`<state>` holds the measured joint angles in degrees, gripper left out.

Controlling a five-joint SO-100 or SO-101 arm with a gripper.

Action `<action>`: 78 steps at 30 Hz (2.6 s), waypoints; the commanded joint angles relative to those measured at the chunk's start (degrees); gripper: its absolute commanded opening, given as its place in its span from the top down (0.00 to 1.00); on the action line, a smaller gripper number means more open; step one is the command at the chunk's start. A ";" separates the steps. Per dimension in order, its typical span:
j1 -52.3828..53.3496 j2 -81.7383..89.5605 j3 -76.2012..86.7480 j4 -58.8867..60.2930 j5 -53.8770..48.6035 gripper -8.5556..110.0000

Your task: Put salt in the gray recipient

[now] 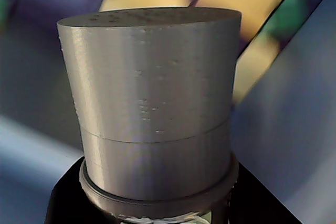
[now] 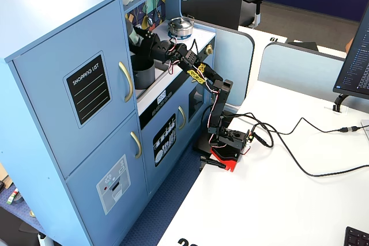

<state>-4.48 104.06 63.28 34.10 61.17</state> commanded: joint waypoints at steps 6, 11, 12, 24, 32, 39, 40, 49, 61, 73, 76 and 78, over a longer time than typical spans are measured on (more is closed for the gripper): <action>4.66 4.13 6.24 5.89 2.81 0.93; 4.83 3.96 8.88 5.54 4.57 0.93; 4.48 3.69 8.79 4.04 4.31 0.93; 1.23 -0.88 -2.64 -2.29 -0.62 0.93; 6.77 2.72 6.77 8.17 2.55 0.93; 3.60 3.87 7.65 -2.55 -1.85 0.93; 3.08 2.99 5.45 -3.08 -2.29 0.93; 2.20 1.76 1.14 -2.20 -3.78 0.93; 3.25 8.09 14.94 -4.04 -6.50 0.93; 8.35 4.04 2.99 -5.98 -44.47 0.93; 15.21 4.22 2.37 -5.98 -66.09 0.93; 19.95 4.66 2.37 -5.98 -80.77 0.93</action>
<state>7.91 106.70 70.58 29.88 8.53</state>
